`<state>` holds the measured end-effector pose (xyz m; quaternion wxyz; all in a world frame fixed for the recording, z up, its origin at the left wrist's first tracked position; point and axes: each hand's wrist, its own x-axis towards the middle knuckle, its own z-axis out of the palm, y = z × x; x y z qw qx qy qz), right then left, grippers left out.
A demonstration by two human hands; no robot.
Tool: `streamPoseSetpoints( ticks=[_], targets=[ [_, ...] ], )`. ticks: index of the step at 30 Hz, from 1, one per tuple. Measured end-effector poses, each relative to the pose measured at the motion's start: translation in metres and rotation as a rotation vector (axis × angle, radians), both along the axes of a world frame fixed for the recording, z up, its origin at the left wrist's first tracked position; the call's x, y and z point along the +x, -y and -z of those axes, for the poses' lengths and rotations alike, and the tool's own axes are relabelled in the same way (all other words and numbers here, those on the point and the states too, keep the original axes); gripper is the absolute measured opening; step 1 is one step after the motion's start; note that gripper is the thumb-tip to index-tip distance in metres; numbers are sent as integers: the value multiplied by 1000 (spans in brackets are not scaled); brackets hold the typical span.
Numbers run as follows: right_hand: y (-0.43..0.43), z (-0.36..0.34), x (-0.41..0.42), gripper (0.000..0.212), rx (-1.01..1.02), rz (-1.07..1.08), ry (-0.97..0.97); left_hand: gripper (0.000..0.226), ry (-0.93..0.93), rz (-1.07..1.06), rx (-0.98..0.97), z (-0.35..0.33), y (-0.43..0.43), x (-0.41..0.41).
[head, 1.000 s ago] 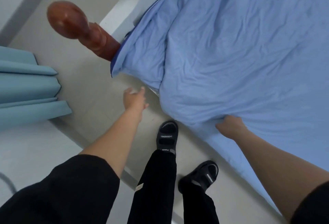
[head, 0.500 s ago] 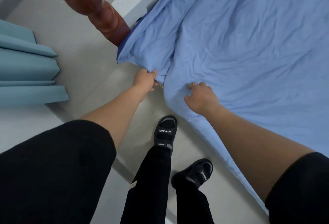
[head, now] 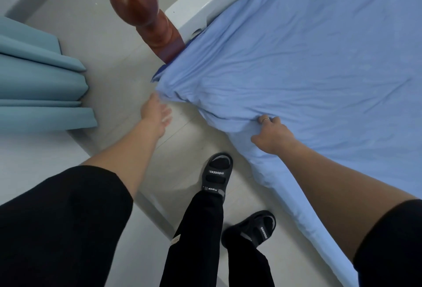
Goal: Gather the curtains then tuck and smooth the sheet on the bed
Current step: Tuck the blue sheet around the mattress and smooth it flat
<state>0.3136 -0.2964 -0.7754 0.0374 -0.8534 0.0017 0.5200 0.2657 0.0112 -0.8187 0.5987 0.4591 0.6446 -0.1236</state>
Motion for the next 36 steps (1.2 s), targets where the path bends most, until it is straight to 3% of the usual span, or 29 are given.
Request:
streamPoseSetpoints(
  ticks=[3,8,10,13,17,20,24,28,33,36],
  targets=[
    [0,0,-1,71,-5,-30,-10,58,-38,316,-154,-3,39,-5],
    [10,9,-10,74,-2,-117,68,53,34,511,-268,1,103,8],
    [15,14,-16,76,-7,-243,122,49,58,687,-101,5,121,8],
    [22,24,-28,58,8,-458,271,34,76,1078,222,1,145,2],
    [33,31,-38,48,45,-497,341,26,-2,1461,234,-6,198,-15],
    [43,27,-44,44,45,-314,239,19,-31,1500,108,-6,226,-28],
    [62,19,-54,48,103,-90,113,26,-99,1521,127,-8,216,-31],
    [88,4,-67,48,229,135,214,47,-243,1469,235,-6,181,-26],
    [161,-10,-121,46,110,423,408,29,-324,1124,670,-22,157,-39],
    [223,-10,-178,43,0,720,388,6,-127,1297,672,-37,213,-58]
  ],
)
